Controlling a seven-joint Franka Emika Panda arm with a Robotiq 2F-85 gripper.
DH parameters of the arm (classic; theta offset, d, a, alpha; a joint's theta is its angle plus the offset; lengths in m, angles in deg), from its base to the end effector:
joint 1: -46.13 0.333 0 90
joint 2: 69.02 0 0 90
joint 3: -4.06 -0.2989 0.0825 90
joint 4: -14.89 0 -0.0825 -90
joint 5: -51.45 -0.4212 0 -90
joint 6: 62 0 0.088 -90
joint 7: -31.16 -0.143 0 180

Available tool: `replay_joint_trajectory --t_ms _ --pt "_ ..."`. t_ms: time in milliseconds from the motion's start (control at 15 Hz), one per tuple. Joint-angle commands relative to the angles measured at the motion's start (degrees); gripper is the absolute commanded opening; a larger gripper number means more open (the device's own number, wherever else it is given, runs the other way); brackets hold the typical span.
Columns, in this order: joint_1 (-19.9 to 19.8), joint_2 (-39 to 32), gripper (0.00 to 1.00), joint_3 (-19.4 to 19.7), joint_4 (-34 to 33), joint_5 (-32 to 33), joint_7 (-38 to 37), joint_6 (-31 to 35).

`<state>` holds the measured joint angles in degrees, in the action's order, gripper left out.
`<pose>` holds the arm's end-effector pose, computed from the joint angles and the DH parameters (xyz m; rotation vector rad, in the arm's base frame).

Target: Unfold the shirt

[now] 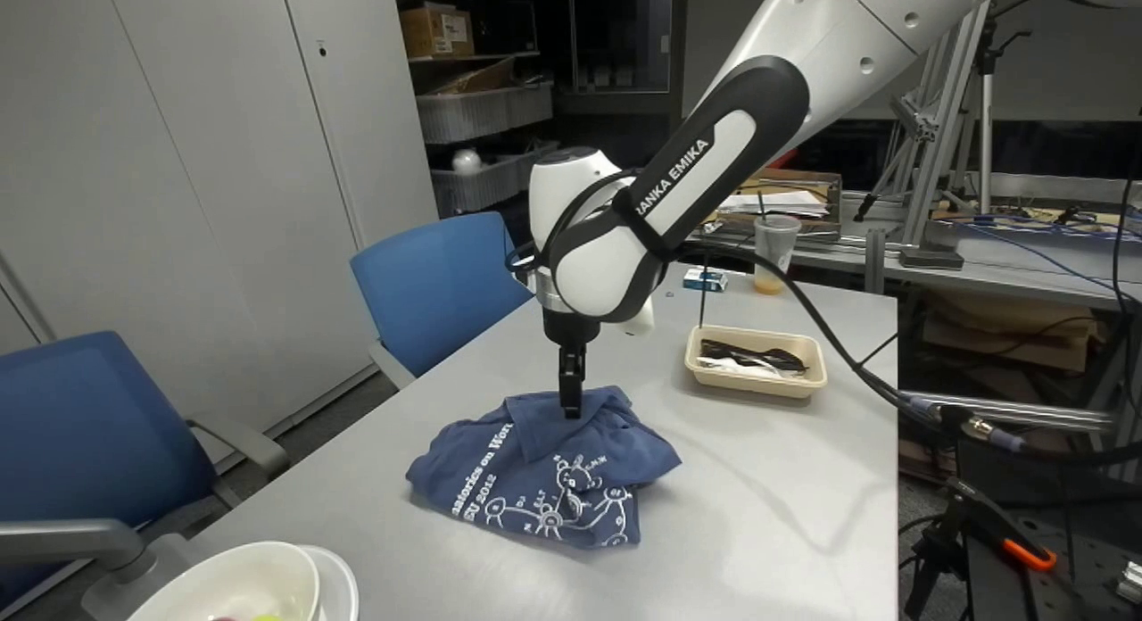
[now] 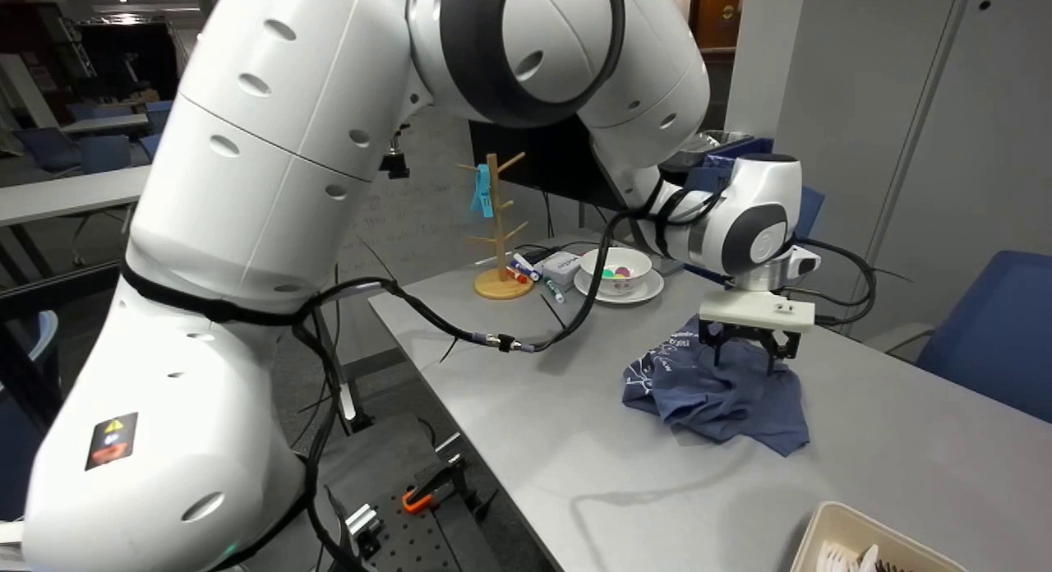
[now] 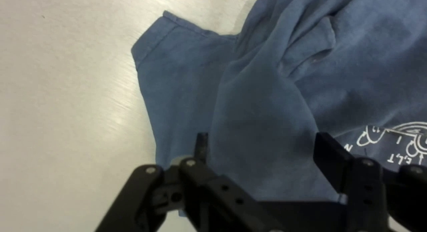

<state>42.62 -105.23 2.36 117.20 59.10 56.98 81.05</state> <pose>0.6827 -0.0240 0.1291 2.9547 0.7800 0.0940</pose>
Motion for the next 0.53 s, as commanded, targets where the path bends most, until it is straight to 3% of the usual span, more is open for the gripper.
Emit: replay_joint_trajectory --t_ms 0,467 --pt "-2.38 -3.01 0.56 -1.98 -3.10 -0.83 2.03 0.64" --pt "-2.36 -2.98 0.00 -3.16 -3.70 -0.97 1.16 0.04"
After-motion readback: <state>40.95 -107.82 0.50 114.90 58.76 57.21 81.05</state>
